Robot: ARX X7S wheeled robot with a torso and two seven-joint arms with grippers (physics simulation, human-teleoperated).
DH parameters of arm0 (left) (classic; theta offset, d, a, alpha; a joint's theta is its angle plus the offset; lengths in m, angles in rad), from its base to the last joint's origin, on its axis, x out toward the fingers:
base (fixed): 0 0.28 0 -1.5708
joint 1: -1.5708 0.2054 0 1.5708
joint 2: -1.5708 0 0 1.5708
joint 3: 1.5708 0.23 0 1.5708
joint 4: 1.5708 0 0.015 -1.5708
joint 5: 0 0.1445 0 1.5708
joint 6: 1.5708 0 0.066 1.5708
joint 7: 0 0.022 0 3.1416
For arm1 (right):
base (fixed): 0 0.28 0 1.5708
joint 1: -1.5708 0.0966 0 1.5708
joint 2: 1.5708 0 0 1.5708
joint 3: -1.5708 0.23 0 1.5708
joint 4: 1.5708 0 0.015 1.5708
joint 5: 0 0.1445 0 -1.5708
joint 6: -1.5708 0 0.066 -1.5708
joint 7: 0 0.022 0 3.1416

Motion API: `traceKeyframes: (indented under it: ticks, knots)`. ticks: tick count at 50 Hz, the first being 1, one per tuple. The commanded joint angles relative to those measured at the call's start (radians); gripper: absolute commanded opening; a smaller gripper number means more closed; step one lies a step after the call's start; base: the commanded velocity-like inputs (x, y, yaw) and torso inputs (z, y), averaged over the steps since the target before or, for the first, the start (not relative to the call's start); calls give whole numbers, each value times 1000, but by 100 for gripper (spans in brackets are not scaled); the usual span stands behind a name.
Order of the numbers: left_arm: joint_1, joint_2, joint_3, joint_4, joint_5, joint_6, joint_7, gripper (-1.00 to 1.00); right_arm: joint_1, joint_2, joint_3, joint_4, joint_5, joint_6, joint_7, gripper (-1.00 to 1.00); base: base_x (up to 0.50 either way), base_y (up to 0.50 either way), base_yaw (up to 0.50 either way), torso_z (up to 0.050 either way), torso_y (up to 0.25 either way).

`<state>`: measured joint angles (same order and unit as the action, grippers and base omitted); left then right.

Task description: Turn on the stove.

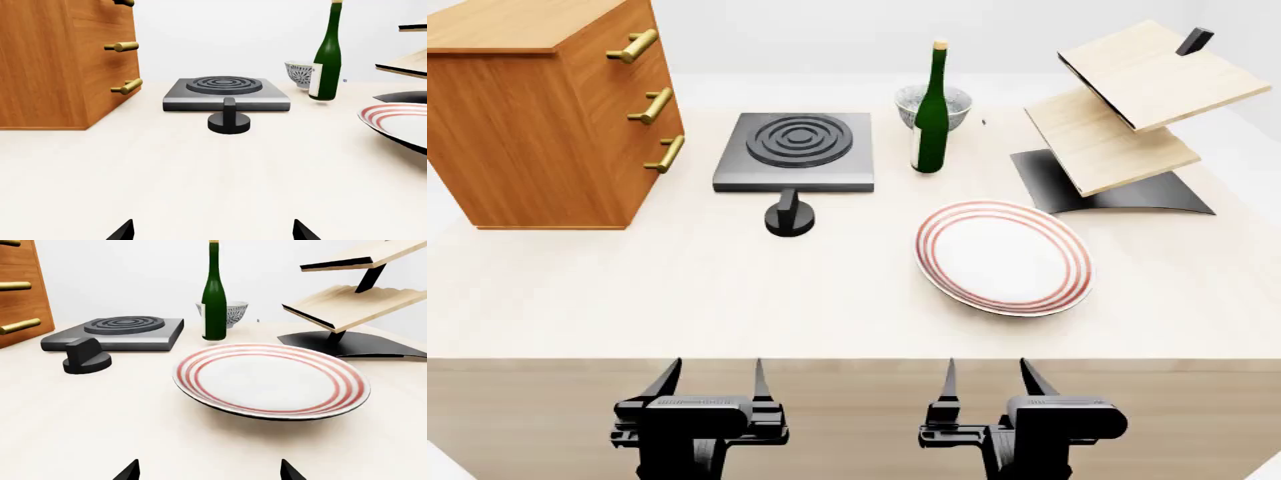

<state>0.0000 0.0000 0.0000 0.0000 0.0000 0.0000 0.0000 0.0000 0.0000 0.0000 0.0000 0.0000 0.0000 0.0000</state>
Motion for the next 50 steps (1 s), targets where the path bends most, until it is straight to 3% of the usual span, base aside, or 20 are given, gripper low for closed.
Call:
traceKeyframes:
  ticks: [1,14,21,24,26,34,41,50]
  knots:
    - [1,-14,16,5,-14,-4,-16,100,-1,16,-20,-4,16,2,20,100,0,0,0,0,0]
    - [-23,-58,67,-1,6,-36,-88,100,6,42,-33,-6,58,7,110,100,0,0,0,0,0]
    - [-80,-102,68,434,-82,-517,-33,100,65,93,-66,-381,54,466,124,100,0,0,0,0,0]
    - [-192,-103,4,644,-174,-844,-37,100,130,114,-56,-567,86,700,119,100,0,0,0,0,0]
    - [-226,-101,-20,699,-201,-934,-45,100,150,125,-60,-630,87,761,122,100,0,0,0,0,0]
    - [-270,-110,-32,771,-235,-1024,-53,100,224,125,-31,-774,131,959,128,100,0,0,0,0,0]
    - [-269,-115,-29,763,-249,-1033,-52,100,219,114,0,-773,149,922,132,100,23,0,0,0,0]
    - [-264,-122,-20,757,-244,-1007,-66,100,216,129,-8,-764,152,905,136,100,474,-69,0,0,0]
